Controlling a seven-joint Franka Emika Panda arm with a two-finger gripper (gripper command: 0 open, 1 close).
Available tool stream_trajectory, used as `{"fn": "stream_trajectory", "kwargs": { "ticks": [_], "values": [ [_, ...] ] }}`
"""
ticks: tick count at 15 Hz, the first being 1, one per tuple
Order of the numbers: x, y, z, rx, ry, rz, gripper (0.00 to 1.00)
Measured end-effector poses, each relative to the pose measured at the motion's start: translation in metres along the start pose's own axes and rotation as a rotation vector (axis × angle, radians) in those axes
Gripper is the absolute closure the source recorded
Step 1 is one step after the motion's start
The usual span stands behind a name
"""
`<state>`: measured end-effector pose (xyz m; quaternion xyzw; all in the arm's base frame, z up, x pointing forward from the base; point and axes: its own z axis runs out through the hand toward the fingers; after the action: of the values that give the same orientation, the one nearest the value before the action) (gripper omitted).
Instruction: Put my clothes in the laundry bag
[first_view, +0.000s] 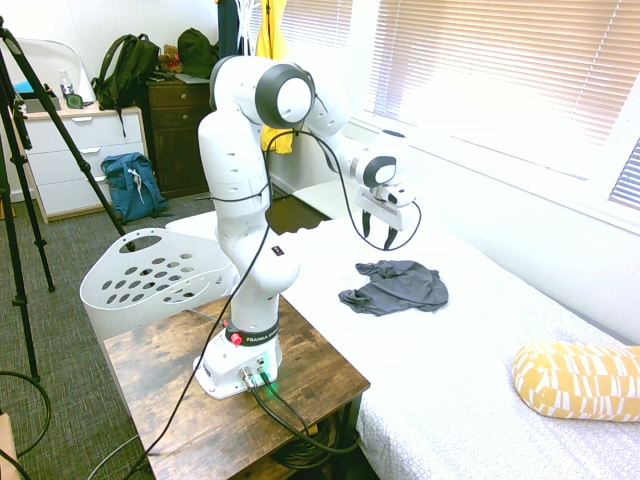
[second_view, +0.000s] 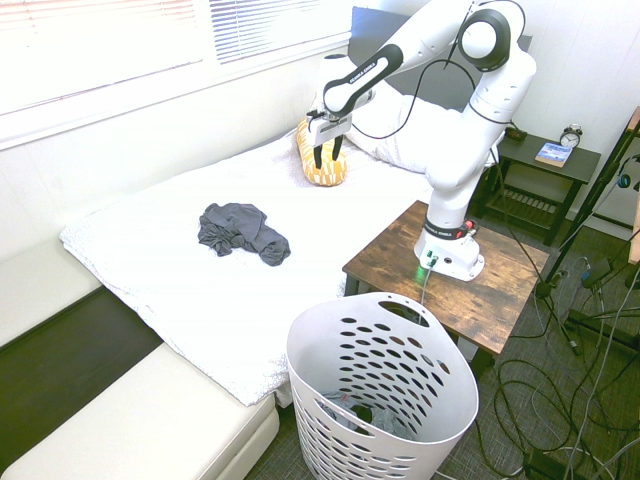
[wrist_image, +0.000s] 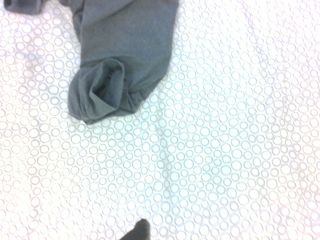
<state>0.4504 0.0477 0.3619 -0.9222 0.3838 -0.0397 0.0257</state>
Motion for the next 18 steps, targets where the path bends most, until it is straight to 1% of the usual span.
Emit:
{"fn": "stream_trajectory", "kwargs": {
  "ticks": [2, 5, 7, 9, 11, 14, 16, 17, 18],
  "values": [
    [-0.012, -0.041, 0.012, 0.026, 0.004, -0.024, 0.00],
    [-0.050, -0.104, 0.053, 0.038, 0.026, -0.060, 0.00],
    [-0.093, -0.140, 0.099, 0.024, 0.031, -0.083, 0.00],
    [-0.122, -0.162, 0.157, -0.015, 0.032, -0.095, 0.00],
    [-0.116, -0.174, 0.214, -0.056, 0.043, -0.082, 0.00],
    [-0.081, -0.183, 0.296, -0.105, 0.061, -0.036, 0.00],
    [-0.054, -0.177, 0.350, -0.135, 0.059, -0.010, 0.00],
    [-0.043, -0.173, 0.378, -0.147, 0.051, -0.002, 1.00],
    [-0.035, -0.170, 0.403, -0.153, 0.041, 0.002, 1.00]
  ]
}}
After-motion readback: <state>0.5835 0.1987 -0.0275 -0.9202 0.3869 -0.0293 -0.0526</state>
